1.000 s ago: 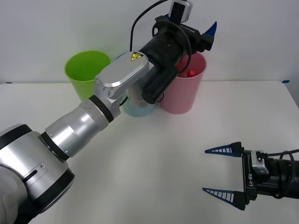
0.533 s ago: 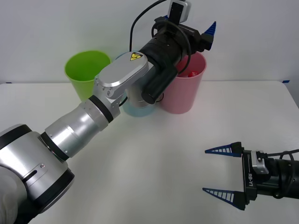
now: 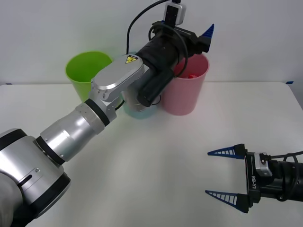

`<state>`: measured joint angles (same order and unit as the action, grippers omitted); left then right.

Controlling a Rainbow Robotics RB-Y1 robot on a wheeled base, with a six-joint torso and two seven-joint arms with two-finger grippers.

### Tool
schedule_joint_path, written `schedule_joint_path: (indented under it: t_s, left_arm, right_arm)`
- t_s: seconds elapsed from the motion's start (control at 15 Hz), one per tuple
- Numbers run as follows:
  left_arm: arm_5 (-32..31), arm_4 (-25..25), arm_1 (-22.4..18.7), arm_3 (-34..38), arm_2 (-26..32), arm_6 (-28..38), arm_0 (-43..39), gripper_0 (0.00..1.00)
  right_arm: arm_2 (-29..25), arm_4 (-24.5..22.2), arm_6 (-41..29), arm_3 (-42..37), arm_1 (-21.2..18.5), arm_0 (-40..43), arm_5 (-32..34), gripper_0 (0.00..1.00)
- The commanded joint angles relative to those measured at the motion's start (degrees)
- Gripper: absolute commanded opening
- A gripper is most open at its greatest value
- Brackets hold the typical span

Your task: Put cans in the blue bin and PET bottles in the pink bin and trash in the green bin.

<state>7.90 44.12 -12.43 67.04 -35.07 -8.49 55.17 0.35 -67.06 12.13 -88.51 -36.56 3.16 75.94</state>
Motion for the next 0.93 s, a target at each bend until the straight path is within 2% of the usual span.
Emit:
schedule_joint_path:
  t_s: [0.07, 0.6, 0.93]
  left_arm:
    - [-1.04, -0.96, -1.89, 3.1, 0.0, 0.58, -1.91, 1.0]
    - [-2.62, -2.72, -8.66, 14.44, 0.71, 1.98, -9.56, 1.0]
    - [-4.21, -2.28, -10.59, 20.06, 2.99, 1.89, -14.92, 1.0]
  right_arm:
    - [0.0, 0.0, 0.0, 0.0, 0.0, 0.0, 0.0, 1.0]
    - [0.0, 0.0, 0.0, 0.0, 0.0, 0.0, 0.0, 1.0]
    - [0.0, 0.0, 0.0, 0.0, 0.0, 0.0, 0.0, 1.0]
